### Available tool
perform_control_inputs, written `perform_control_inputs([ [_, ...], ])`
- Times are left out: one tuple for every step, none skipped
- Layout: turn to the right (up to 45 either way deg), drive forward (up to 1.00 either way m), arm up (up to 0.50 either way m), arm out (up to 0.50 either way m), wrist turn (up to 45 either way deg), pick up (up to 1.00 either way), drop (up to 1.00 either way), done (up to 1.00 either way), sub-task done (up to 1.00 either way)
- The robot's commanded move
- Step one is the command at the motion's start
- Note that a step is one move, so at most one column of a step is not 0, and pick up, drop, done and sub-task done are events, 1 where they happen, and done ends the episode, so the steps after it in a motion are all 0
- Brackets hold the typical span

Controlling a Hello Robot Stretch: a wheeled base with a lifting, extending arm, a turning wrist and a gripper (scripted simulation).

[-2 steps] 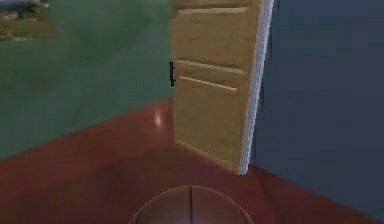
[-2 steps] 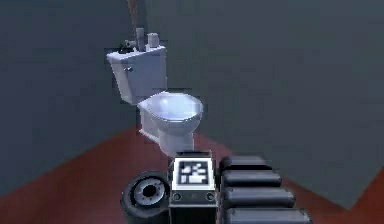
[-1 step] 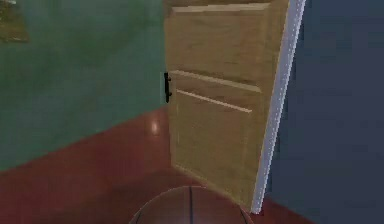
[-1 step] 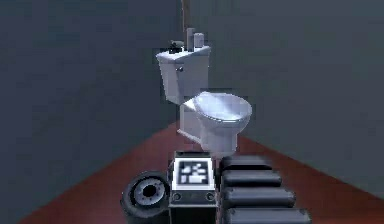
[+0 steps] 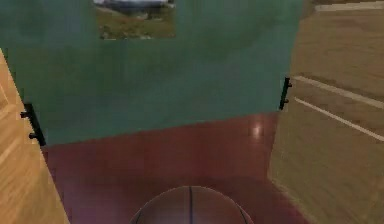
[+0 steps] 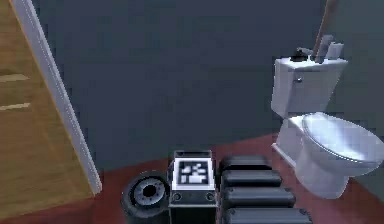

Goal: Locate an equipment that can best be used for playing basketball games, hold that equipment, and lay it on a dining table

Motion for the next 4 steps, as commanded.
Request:
perform_control_inputs([
  [0.0,1.00,0.00,0.00,0.0,0.00,0.00,0.00,0.00],
  [0.0,0.55,0.00,0.00,0.0,0.00,0.00,0.00,0.00],
  [39.0,0.00,0.00,0.00,0.0,0.00,0.00,0.00,0.00],
  [0.0,0.85,0.00,0.00,0.0,0.00,0.00,0.00,0.00],
])
